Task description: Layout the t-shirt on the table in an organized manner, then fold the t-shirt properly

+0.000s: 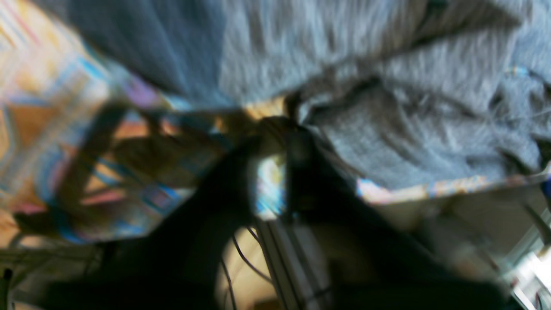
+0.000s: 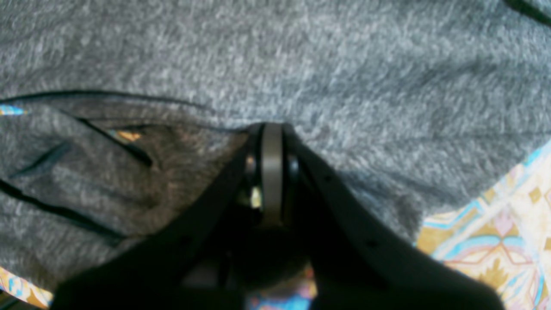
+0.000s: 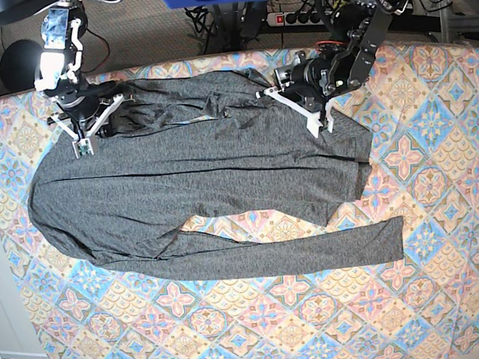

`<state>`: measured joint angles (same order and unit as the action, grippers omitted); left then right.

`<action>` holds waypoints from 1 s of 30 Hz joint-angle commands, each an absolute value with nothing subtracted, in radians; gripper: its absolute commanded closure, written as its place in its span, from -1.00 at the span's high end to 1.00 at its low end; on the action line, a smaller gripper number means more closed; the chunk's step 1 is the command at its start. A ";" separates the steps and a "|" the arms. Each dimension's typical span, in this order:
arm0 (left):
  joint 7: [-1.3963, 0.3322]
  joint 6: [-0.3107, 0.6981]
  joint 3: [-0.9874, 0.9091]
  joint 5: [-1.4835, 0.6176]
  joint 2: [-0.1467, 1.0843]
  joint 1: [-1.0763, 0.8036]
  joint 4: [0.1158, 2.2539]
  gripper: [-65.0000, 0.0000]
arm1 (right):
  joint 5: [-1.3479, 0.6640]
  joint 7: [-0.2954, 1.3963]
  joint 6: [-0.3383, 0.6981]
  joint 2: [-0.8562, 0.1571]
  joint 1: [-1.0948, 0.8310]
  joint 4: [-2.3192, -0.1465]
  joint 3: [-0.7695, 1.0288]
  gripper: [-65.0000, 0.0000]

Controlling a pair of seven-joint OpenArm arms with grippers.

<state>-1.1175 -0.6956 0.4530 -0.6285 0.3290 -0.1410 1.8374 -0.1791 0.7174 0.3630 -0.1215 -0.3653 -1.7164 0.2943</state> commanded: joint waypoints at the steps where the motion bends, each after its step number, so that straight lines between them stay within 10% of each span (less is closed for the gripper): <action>1: -1.082 -0.698 0.453 -0.610 0.323 -0.134 1.828 -1.00 | -0.166 0.766 0.374 -0.120 -0.372 -1.713 0.288 -1.00; 23: -0.992 -0.698 0.452 -0.762 0.556 -0.348 2.066 -1.00 | -0.166 0.765 0.374 -0.120 -0.372 -1.705 0.289 -1.00; 30: -0.849 -0.698 0.113 -0.762 0.522 -0.460 2.064 -0.78 | -0.166 0.765 0.374 -0.120 -0.372 -1.705 0.294 -0.98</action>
<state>-0.8509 -0.7006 0.1097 -0.7547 0.5159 -0.4606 2.0483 -0.1818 0.7147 0.3664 -0.1219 -0.3653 -1.7130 0.2974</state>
